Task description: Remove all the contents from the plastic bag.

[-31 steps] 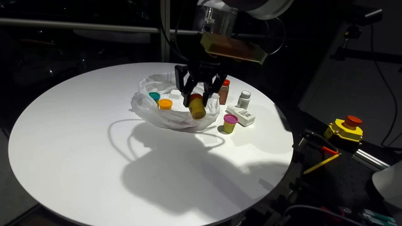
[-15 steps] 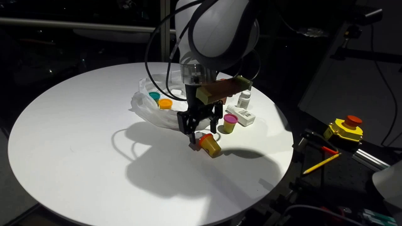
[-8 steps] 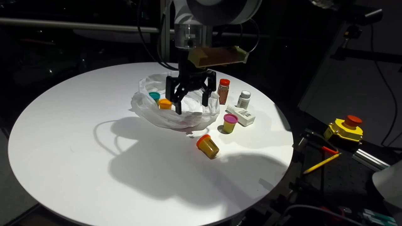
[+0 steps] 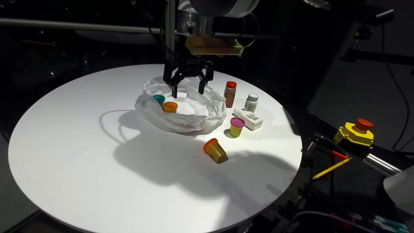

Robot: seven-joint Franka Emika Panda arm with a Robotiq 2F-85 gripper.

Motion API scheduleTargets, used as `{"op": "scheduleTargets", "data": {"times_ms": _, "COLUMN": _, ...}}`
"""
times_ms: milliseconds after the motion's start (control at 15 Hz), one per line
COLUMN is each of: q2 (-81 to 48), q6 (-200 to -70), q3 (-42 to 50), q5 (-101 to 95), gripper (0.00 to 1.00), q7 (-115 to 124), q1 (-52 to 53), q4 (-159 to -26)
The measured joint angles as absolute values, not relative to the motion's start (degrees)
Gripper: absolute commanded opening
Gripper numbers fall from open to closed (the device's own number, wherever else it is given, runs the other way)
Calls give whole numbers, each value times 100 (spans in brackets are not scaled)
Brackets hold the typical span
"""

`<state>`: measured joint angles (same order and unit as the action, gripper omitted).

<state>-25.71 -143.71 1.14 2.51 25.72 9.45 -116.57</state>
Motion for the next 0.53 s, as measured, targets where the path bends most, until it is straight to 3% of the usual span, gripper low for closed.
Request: {"op": "scheduleTargets", "data": {"times_ms": 533, "q2": -3434, "q6": -14481, "q3": 298, "q5": -102, "gripper": 100, "q7": 2559, "q1": 980, "q4": -10834}}
